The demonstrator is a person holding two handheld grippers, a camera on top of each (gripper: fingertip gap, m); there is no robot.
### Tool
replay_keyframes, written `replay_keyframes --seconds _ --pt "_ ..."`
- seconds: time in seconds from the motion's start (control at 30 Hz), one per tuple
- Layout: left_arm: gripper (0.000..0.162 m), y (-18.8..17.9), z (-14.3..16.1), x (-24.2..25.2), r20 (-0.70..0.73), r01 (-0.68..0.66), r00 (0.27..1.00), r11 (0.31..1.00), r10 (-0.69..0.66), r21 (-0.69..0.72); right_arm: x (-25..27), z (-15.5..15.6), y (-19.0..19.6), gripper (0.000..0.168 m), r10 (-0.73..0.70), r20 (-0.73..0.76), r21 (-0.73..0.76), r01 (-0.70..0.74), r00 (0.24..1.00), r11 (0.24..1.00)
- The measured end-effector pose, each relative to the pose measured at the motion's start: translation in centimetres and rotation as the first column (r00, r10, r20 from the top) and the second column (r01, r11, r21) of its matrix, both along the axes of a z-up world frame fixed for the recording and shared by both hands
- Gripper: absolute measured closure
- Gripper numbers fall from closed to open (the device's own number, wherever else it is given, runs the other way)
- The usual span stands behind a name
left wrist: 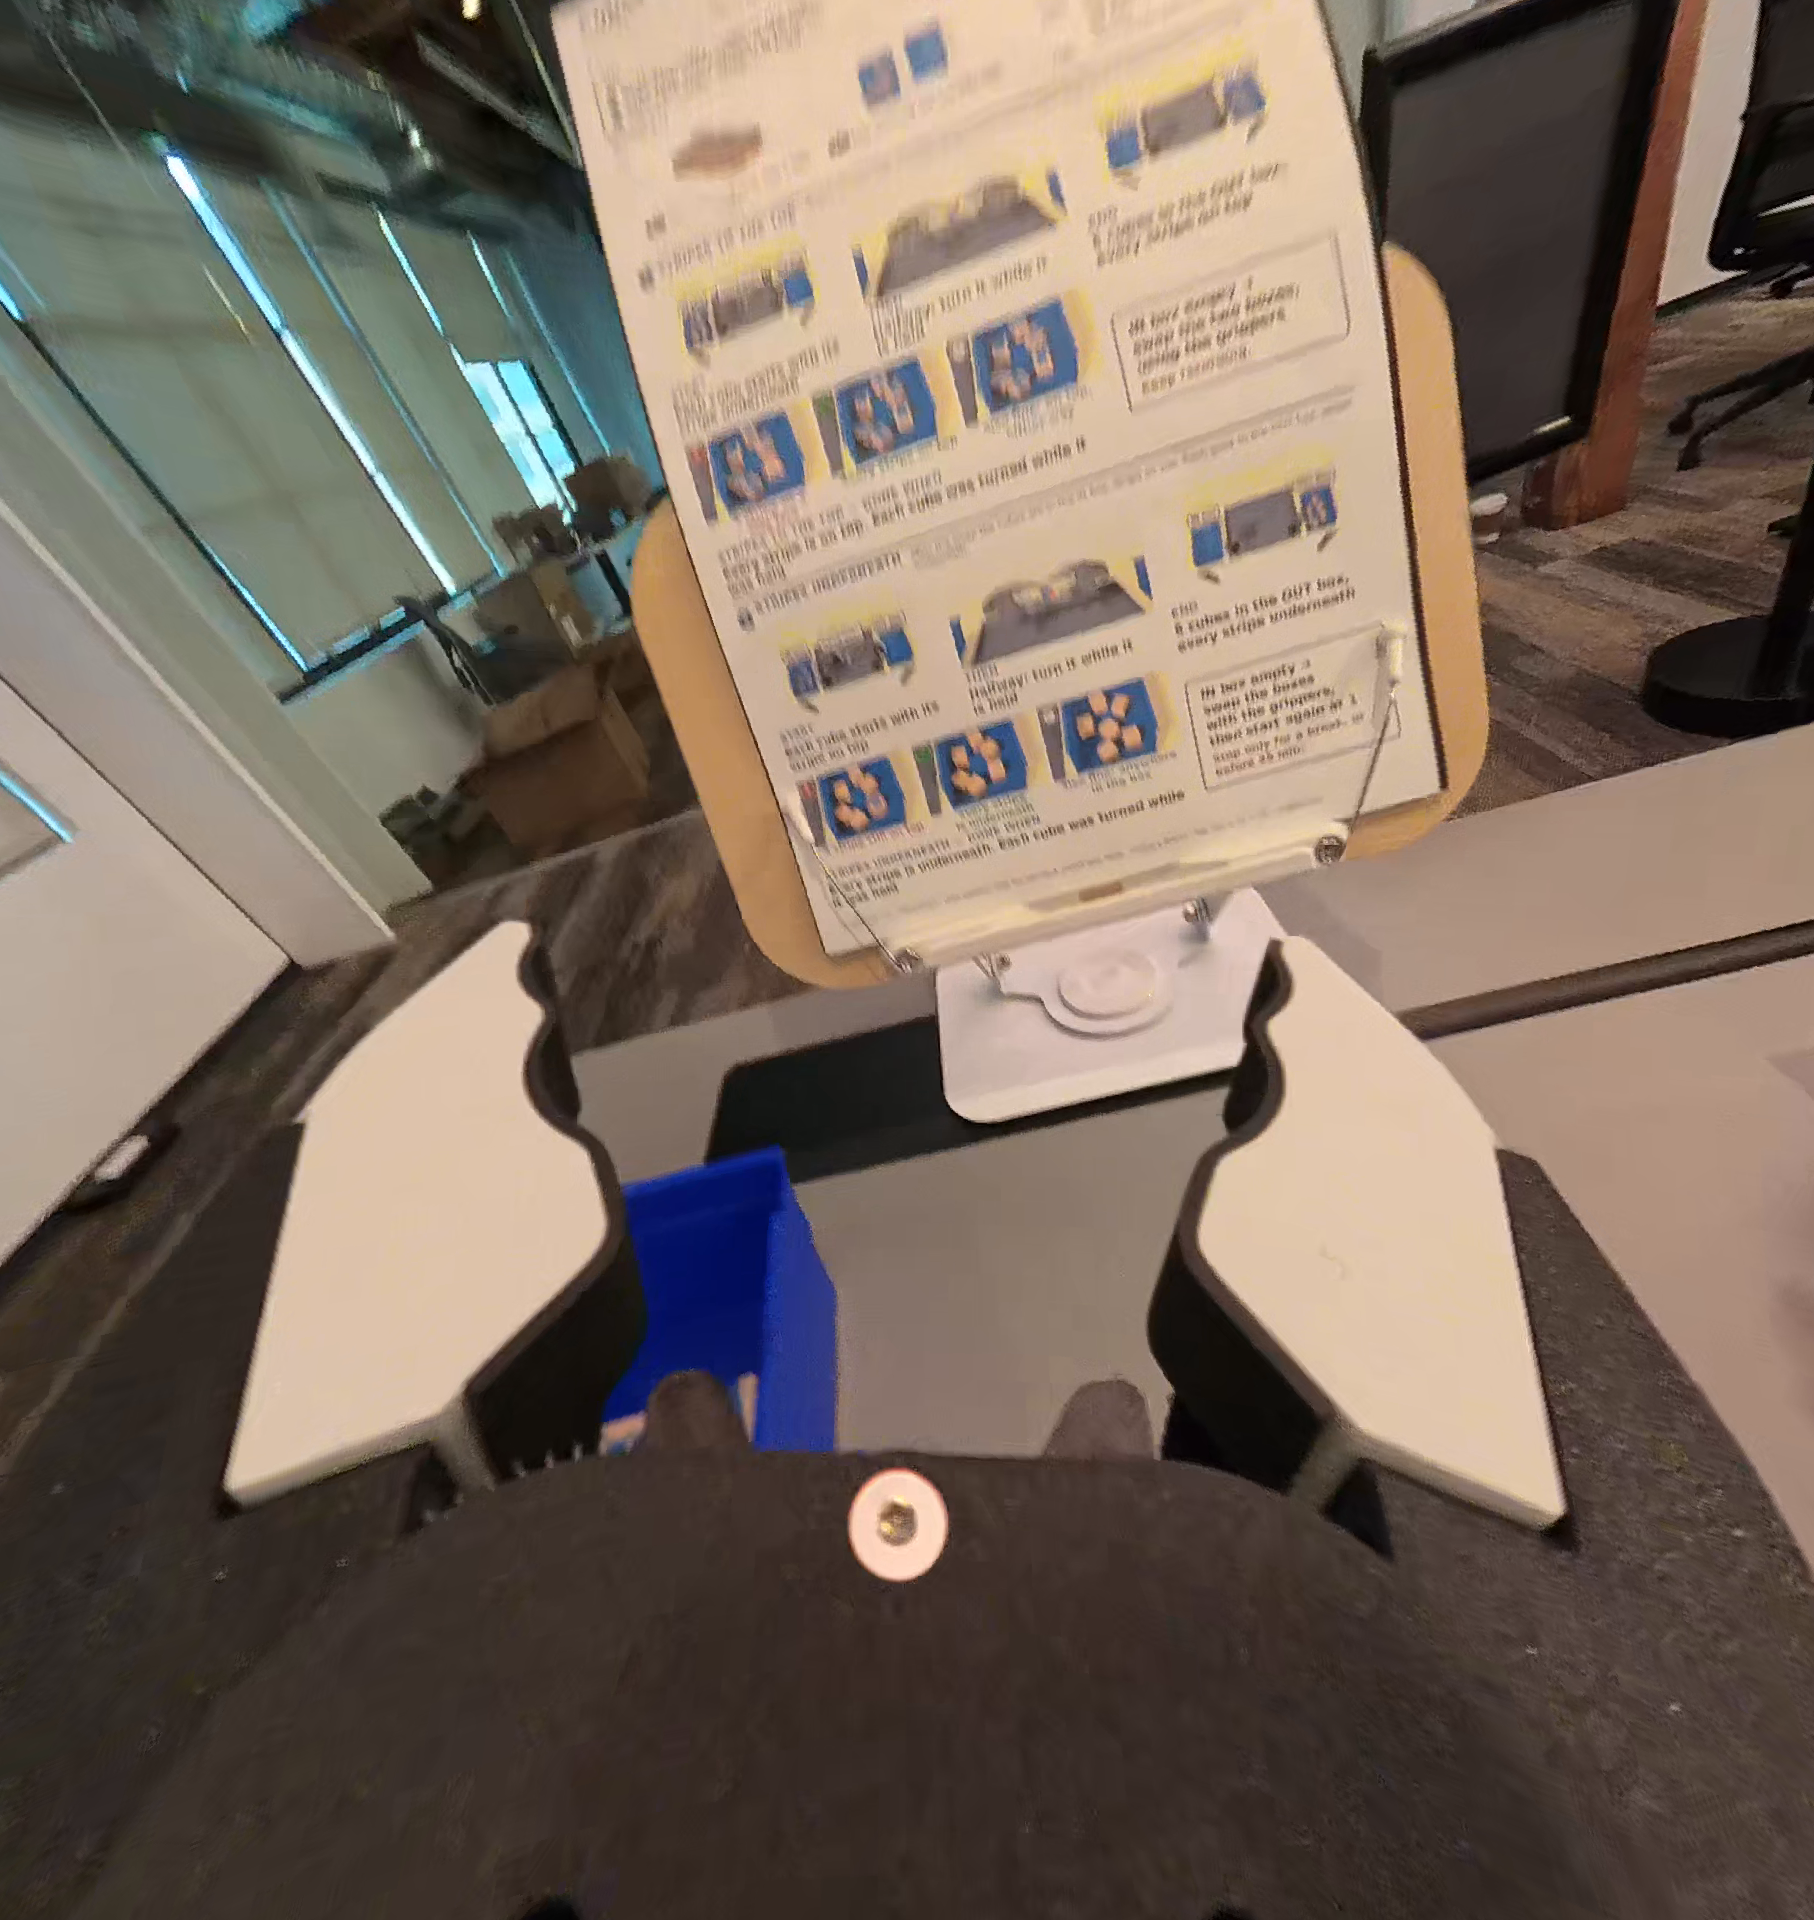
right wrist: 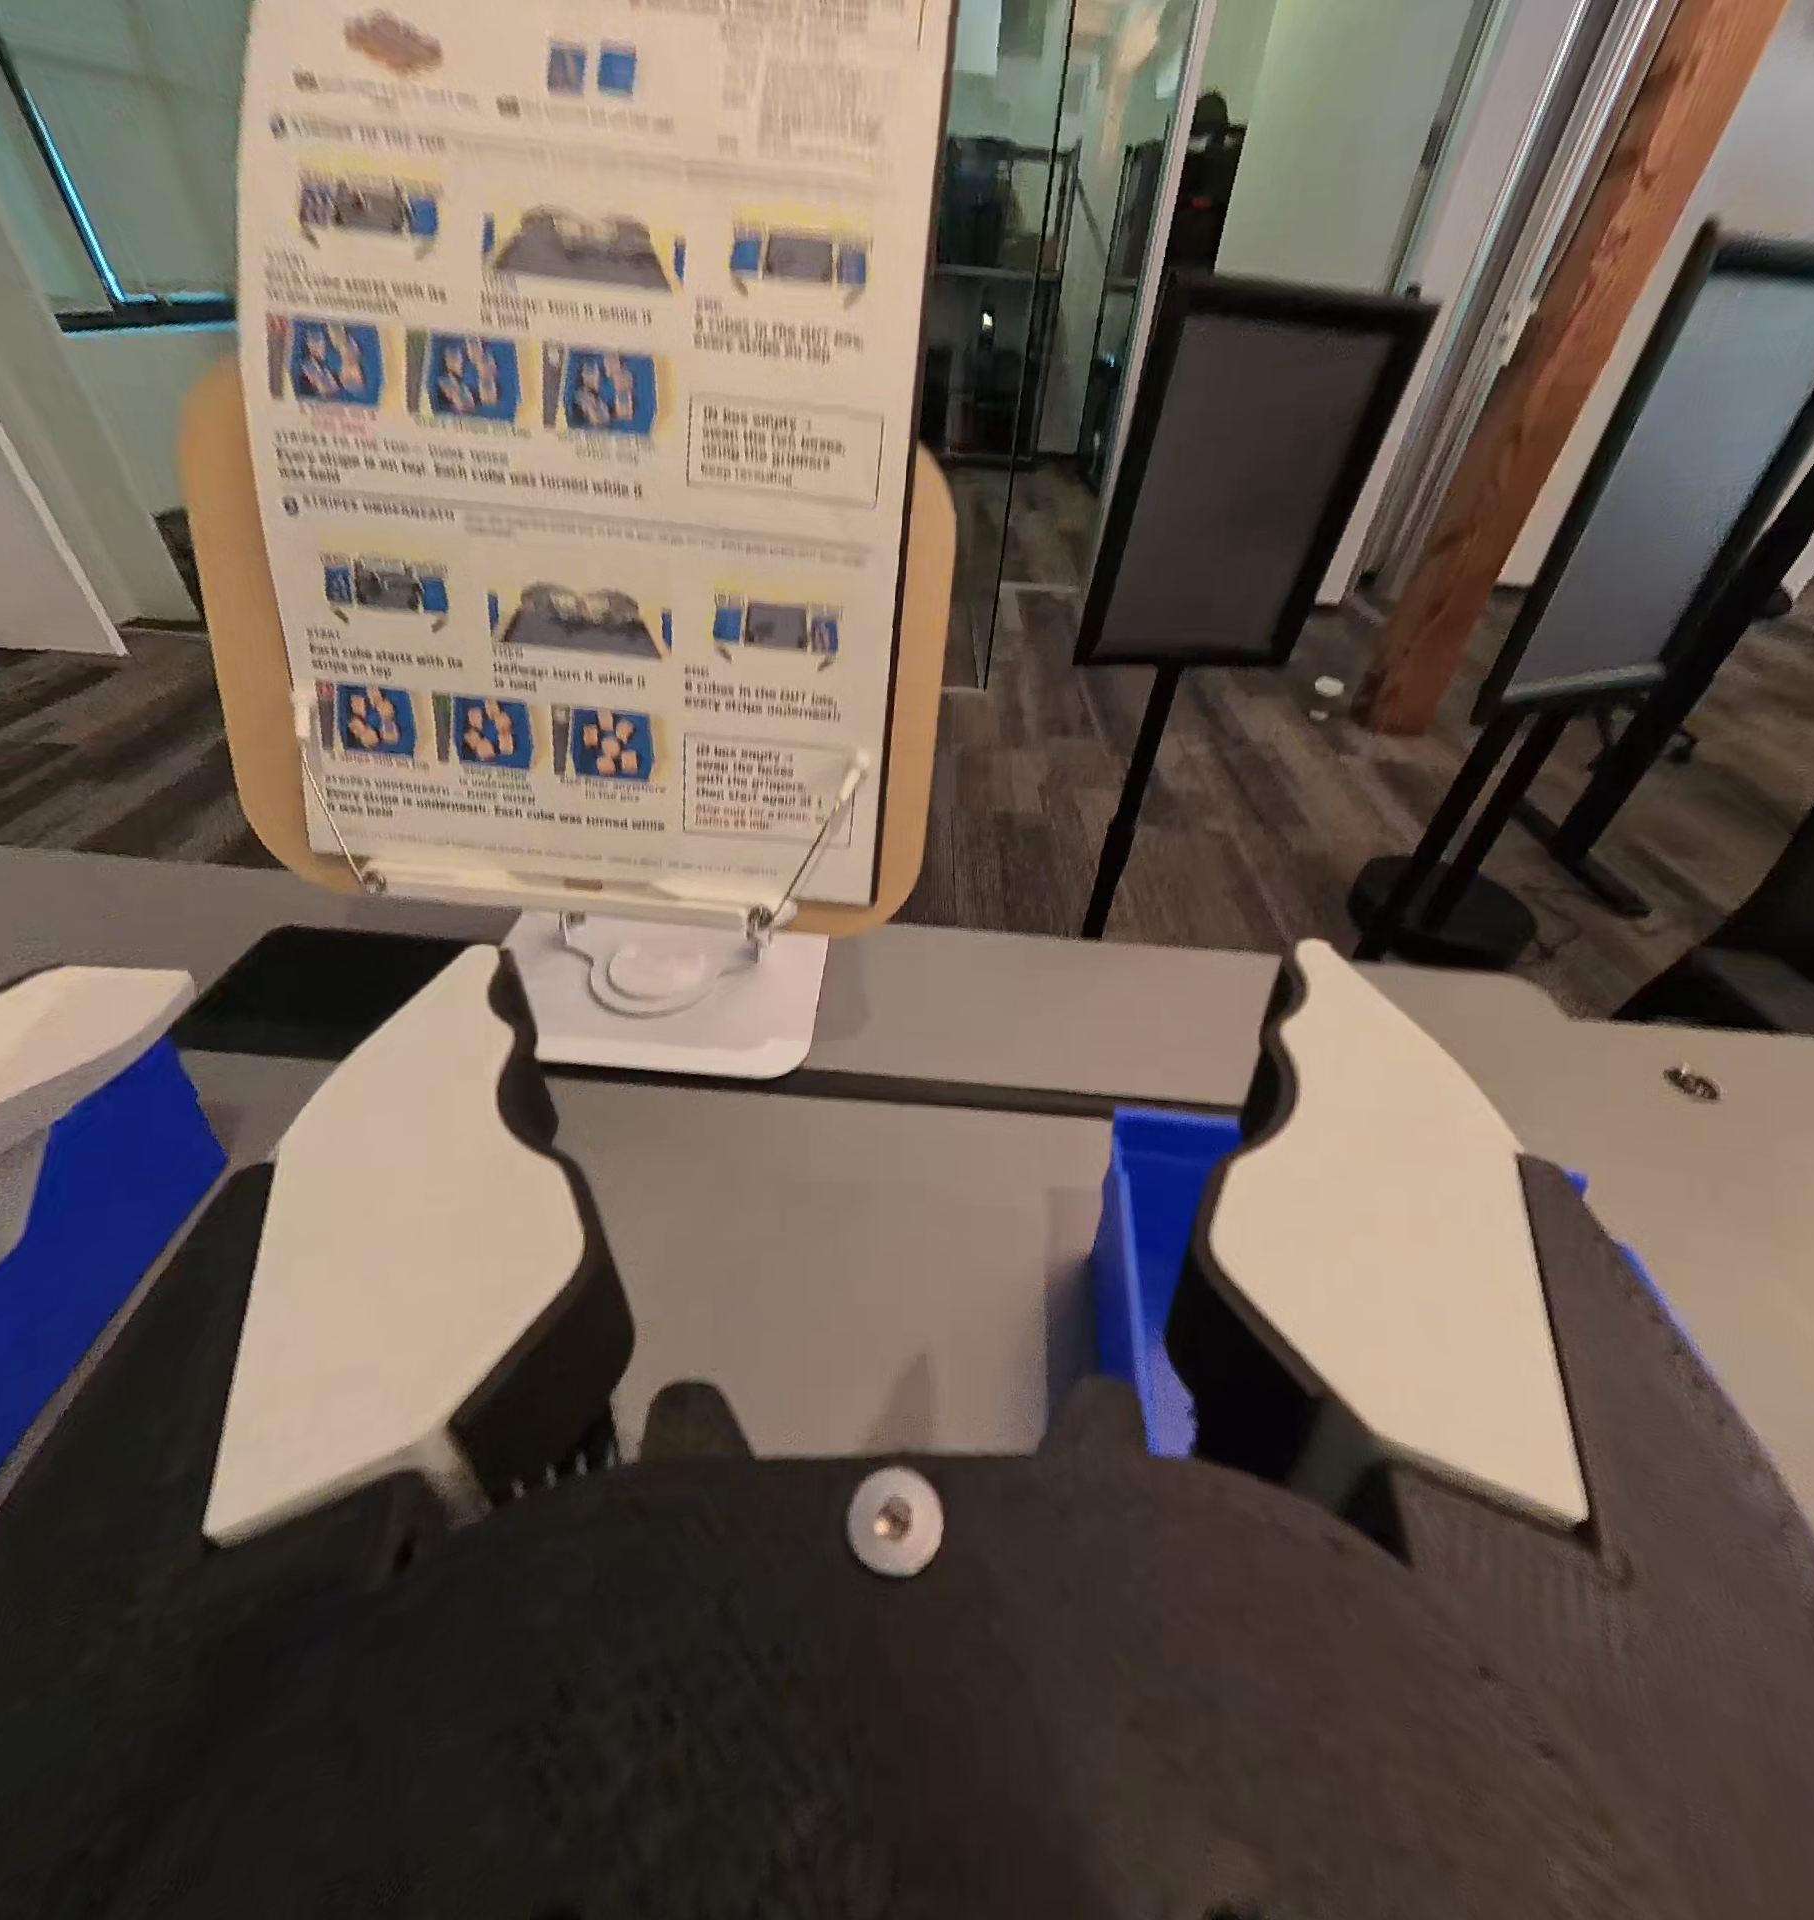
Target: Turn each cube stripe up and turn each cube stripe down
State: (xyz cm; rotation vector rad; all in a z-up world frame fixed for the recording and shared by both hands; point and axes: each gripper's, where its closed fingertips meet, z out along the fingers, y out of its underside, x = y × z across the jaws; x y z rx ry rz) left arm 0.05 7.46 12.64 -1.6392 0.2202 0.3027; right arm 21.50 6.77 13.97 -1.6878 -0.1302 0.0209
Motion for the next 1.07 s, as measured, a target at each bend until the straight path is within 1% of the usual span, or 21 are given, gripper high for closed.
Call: replay_keyframes --seconds 0.07,0.17,0.3,0.43,0.53,0.67,0.83,0.93,1.07 --pt "0.036 0.0 -2.1 -0.2 0.044 -0.032 0.998 0.999 0.033 -0.022 -0.4 -2.8 0.2 0.031 -0.025 -0.019 -0.050 0.024 1.000 0.998" --pt "0.034 0.0 -5.6 0.2 0.107 -0.033 0.993 0.995 0.043 -0.094 -1.6 -7.2 0.4 0.031 -0.021 -0.032 -0.140 0.016 0.999 0.990" --pt "0.031 -0.2 -10.4 0.1 0.124 -0.044 0.990 0.980 0.069 -0.193 -2.6 -12.7 0.8 0.031 -0.022 -0.013 -0.251 0.018 1.000 0.968" --pt "0.030 -0.6 -15.5 -0.4 0.194 -0.038 0.976 0.951 0.101 -0.306 -2.9 -17.0 1.0 0.031 -0.028 -0.004 -0.331 0.025 1.000 0.943" --pt "0.029 -0.8 -18.1 -1.0 0.231 -0.041 0.964 0.934 0.130 -0.356 -3.1 -19.3 1.0 0.031 -0.028 0.002 -0.374 0.027 1.000 0.927" --pt "0.030 -0.8 -20.4 -0.9 0.289 -0.017 0.946 0.914 0.146 -0.406 -3.5 -22.1 1.2 0.031 -0.018 0.025 -0.428 0.027 1.000 0.904" --pt "0.028 -0.7 -23.2 -0.3 0.292 -0.004 0.943 0.879 0.163 -0.477 -3.7 -25.5 1.2 0.031 -0.020 -0.005 -0.500 0.014 1.000 0.866" --pt "0.028 -0.9 -25.4 0.1 0.285 0.005 0.942 0.845 0.175 -0.535 -3.7 -27.4 1.1 0.031 -0.015 0.001 -0.545 0.013 1.000 0.838" --pt "0.022 -1.1 -28.2 0.4 0.281 0.026 0.940 0.784 0.191 -0.620 -3.5 -29.3 1.0 0.031 -0.022 0.000 -0.597 0.018 1.000 0.802"
